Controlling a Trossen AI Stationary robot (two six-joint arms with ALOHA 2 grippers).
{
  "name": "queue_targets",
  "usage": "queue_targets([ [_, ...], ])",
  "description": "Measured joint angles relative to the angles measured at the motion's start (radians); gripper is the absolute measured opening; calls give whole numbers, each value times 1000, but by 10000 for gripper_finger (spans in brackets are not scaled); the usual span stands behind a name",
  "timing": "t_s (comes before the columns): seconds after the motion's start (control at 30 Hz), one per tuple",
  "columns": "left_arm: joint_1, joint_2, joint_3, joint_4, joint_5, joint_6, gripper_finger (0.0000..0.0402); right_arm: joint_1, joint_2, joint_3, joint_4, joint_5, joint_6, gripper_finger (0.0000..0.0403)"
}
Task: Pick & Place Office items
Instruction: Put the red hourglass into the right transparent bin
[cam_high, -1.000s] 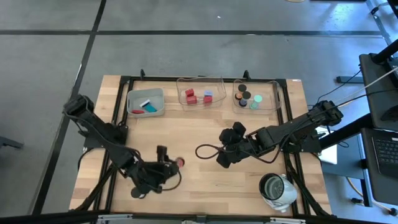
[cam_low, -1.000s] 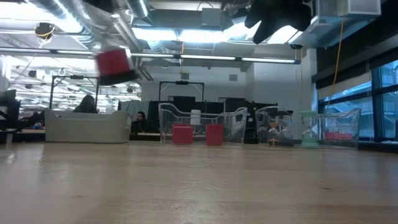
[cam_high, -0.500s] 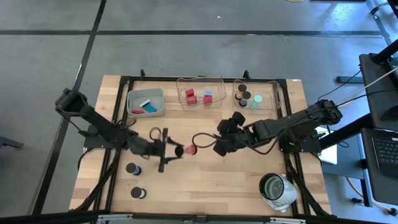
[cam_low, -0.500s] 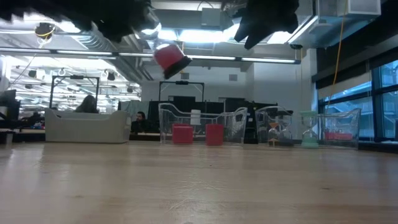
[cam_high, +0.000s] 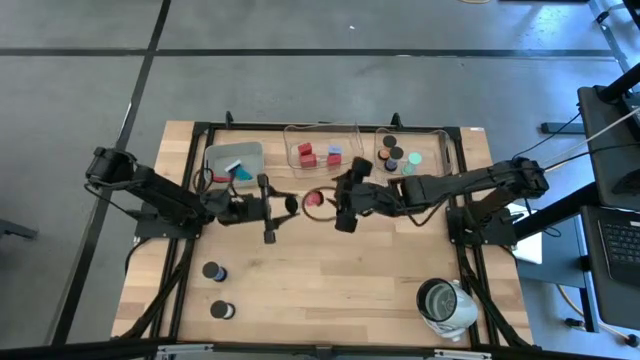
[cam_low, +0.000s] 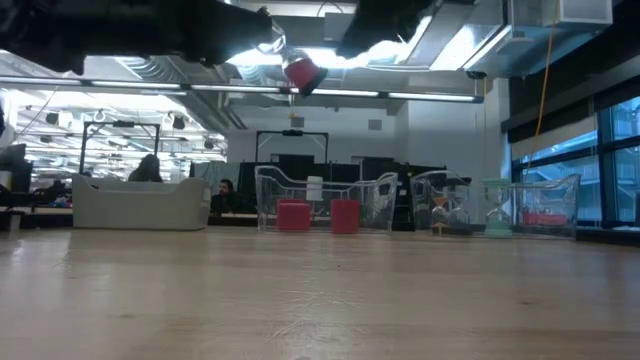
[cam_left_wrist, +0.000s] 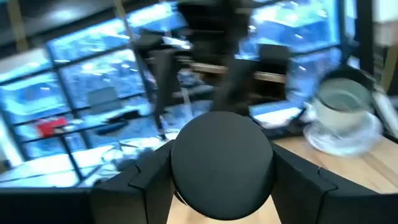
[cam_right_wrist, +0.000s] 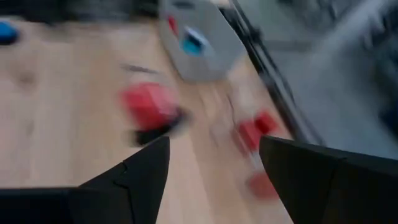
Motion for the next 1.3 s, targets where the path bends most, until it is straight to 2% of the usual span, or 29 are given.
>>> queue_targets([
  [0.1, 12, 0, 0, 84, -44, 5, 212, -13, -15, 0, 45, -16, -158, 252],
  [0.23, 22, -2, 1, 162, -86, 36, 212, -67, -79, 0, 41, 14, -265, 252],
  [0.33, 29, -4, 1, 243, -106, 62, 212, -130, -155, 0, 37, -54, -314, 252],
  [0.4, 38, -4, 1, 296, -115, 63, 212, -182, -207, 0, 36, -160, -308, 252],
  [0.5, 54, -5, 1, 347, -102, 41, 212, -293, -254, -8, 56, -446, -250, 252],
  [0.6, 76, -5, 2, 359, -28, -8, 212, -350, -261, -93, 237, -728, -187, 252],
  [0.67, 97, -5, 2, 360, 55, -47, 212, -353, -259, -173, 374, -818, -175, 252],
  [0.8, 122, -5, 2, 390, 205, -79, 212, -345, -259, -315, 646, -836, -120, 252],
  [0.93, 140, -5, 2, 419, 276, -78, 212, -345, -256, -403, 896, -908, -36, 255],
  [1.0, 151, -5, 2, 426, 295, -79, 212, -342, -256, -420, 948, -939, -26, 261],
  [1.3, 183, -4, 75, 386, 423, -34, 212, -331, -213, -424, 1084, -934, -21, 318],
])
